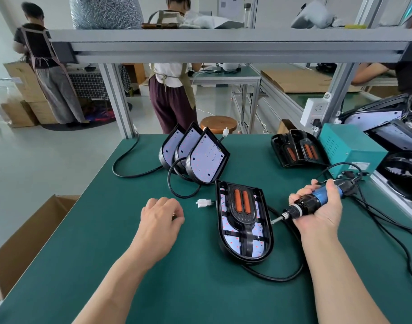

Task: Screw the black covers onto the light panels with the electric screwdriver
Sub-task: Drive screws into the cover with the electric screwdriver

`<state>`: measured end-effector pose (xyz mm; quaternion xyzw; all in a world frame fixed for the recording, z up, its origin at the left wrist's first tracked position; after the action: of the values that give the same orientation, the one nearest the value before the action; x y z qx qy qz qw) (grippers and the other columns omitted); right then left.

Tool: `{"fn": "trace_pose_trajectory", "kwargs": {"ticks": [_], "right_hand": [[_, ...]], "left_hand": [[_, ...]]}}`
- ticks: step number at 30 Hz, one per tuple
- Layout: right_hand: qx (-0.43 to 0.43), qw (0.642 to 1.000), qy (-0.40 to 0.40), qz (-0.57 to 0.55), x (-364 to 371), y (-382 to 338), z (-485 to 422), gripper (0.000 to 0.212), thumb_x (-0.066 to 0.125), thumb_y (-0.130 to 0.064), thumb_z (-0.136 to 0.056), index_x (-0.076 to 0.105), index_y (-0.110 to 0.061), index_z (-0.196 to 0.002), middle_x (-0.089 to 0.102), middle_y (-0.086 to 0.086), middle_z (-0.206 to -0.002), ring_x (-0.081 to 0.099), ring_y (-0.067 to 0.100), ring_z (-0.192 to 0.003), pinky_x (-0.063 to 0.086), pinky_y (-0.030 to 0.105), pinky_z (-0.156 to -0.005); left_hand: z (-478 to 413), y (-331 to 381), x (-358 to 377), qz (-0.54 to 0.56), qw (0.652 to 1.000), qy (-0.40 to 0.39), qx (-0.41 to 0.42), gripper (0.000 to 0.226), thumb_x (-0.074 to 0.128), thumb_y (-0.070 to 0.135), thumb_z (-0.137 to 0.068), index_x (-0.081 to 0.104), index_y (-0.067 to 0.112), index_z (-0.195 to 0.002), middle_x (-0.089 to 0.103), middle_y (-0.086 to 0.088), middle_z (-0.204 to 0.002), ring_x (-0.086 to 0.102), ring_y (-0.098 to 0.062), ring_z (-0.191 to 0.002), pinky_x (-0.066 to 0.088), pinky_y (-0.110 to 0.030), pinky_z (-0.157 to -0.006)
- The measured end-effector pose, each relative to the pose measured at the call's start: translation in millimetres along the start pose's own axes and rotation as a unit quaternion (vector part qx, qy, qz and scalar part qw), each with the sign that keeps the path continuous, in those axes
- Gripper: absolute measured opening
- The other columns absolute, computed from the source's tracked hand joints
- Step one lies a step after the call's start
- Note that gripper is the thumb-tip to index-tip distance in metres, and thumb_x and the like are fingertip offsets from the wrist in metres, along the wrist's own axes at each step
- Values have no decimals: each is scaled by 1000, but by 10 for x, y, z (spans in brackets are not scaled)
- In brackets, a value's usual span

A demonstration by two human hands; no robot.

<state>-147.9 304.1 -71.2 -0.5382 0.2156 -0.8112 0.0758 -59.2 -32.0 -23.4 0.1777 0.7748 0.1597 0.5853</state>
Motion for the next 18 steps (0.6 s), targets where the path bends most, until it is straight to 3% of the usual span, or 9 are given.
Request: {"fn": "trace_pose_trajectory", "kwargs": {"ticks": [3, 7, 10, 14, 18], "right_hand": [[-3, 1000, -1, 1, -8, -11, -7, 28, 68, -43, -92, 58, -18, -101, 56, -9, -71, 52, 6, -54, 34, 21, -61], [-10, 1000, -4, 8, 6, -16, 15, 30, 68, -44, -93, 58, -18, -104, 55, -9, -70, 52, 6, -55, 35, 21, -60], [-19, 1000, -3, 8, 54, -13, 90, 32, 66, -48, -94, 60, -17, -101, 56, -7, -70, 52, 8, -56, 36, 20, -61], [-26, 1000, 4, 0, 185, 32, 269, 34, 65, -49, -93, 60, -18, -104, 60, -6, -77, 57, 10, -63, 38, 21, -63], [-29, 999, 31, 1, 432, 141, 465, 28, 72, -43, -91, 59, -20, -99, 62, -5, -78, 58, 11, -66, 45, 23, -77]], "left_hand": [[47, 166, 59, 177, 982, 64, -28, 17, 62, 14, -91, 55, 25, -80, 60, 15, -73, 52, -5, -72, 39, -12, -64], [59, 218, 317, 333, 934, 95, -91, 25, 70, 3, -87, 64, 28, -83, 67, 9, -80, 58, -7, -71, 46, -14, -70], [33, 148, 414, 359, 921, 93, -118, 28, 70, 1, -87, 70, 29, -86, 70, 11, -83, 63, -8, -75, 49, -15, -74], [11, 158, 427, 341, 930, 85, -109, 30, 72, 2, -86, 71, 31, -82, 72, 13, -83, 65, -6, -77, 50, -15, -74], [0, 165, 431, 357, 923, 84, -116, 21, 69, 11, -90, 72, 30, -84, 72, 17, -82, 66, -1, -79, 45, -7, -72]]}}
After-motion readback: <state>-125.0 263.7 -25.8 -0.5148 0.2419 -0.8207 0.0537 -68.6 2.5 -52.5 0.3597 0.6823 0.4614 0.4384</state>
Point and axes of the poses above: each hand's wrist, its own z-axis away from the middle knuckle, its own x-axis out of the palm, y = z × x, the point moved 7 cm from there along -z, towards the middle knuckle
